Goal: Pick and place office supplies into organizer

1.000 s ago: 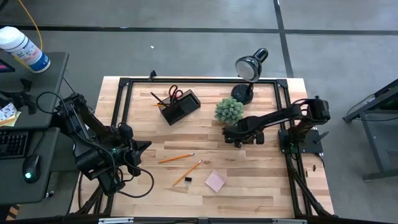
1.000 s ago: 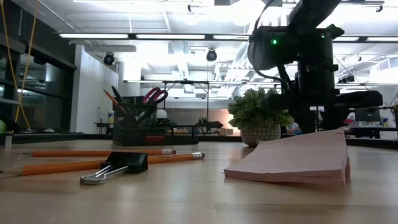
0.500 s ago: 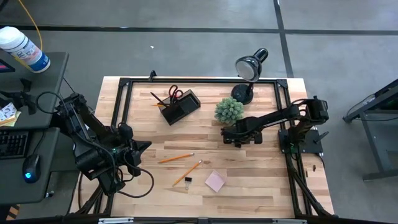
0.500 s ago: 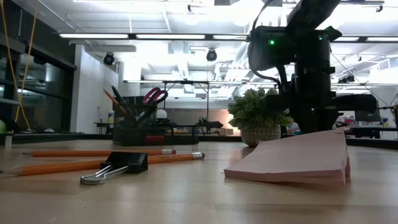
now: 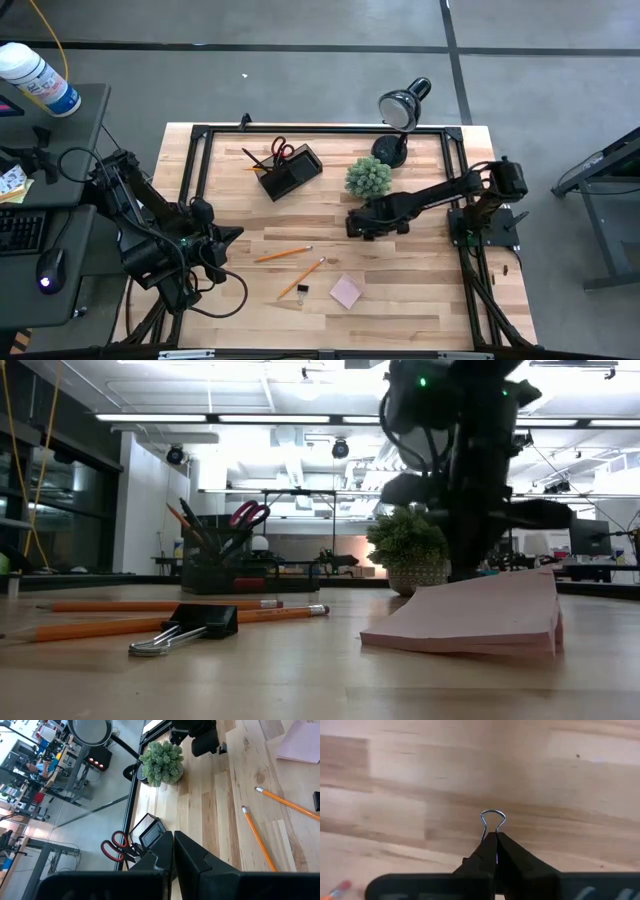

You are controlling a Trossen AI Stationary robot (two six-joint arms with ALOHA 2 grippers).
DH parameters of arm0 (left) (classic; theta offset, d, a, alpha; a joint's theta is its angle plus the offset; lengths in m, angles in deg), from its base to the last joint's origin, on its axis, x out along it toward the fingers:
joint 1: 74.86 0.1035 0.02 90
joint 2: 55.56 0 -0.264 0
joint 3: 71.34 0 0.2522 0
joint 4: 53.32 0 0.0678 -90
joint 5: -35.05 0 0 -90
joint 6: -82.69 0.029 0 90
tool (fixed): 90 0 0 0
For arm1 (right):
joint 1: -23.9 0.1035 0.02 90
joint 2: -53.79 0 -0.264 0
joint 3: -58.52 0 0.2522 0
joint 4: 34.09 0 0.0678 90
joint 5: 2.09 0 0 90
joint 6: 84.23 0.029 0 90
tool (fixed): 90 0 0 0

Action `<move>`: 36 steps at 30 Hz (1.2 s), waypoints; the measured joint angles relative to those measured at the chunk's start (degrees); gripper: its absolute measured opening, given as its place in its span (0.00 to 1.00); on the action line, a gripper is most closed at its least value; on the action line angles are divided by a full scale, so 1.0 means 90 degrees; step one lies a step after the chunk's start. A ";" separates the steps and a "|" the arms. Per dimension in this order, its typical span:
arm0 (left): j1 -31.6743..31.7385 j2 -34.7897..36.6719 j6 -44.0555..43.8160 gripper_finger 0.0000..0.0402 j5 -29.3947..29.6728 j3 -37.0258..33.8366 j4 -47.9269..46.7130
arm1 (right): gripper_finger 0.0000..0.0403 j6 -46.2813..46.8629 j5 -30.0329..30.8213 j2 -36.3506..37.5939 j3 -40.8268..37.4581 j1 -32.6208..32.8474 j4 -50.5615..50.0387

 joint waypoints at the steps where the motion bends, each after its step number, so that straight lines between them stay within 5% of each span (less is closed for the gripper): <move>1: 0.0000 0.0000 0.0002 0.01 0.0000 0.0000 -0.0002 | 0.00 -0.0029 0.0098 -0.0001 0.0094 0.0031 0.0010; 9: -0.0001 0.0000 0.0007 0.01 0.0017 0.0001 -0.0002 | 0.00 -0.1016 0.1182 0.0000 0.0935 -0.0061 0.0750; 17: 0.0000 0.0000 0.0015 0.01 0.0020 0.0000 -0.0004 | 0.00 -0.3221 0.1640 0.0002 0.1521 -0.0475 0.2075; 28: -0.0002 0.0000 0.0024 0.01 0.0378 0.0000 0.0000 | 0.00 -0.7337 0.0636 -0.0073 0.2004 -0.1248 0.3326; 36: 0.0000 0.0000 -0.0785 0.01 0.1474 0.0000 0.0064 | 0.00 -1.0597 -0.0085 -0.0349 0.2004 -0.1441 0.3889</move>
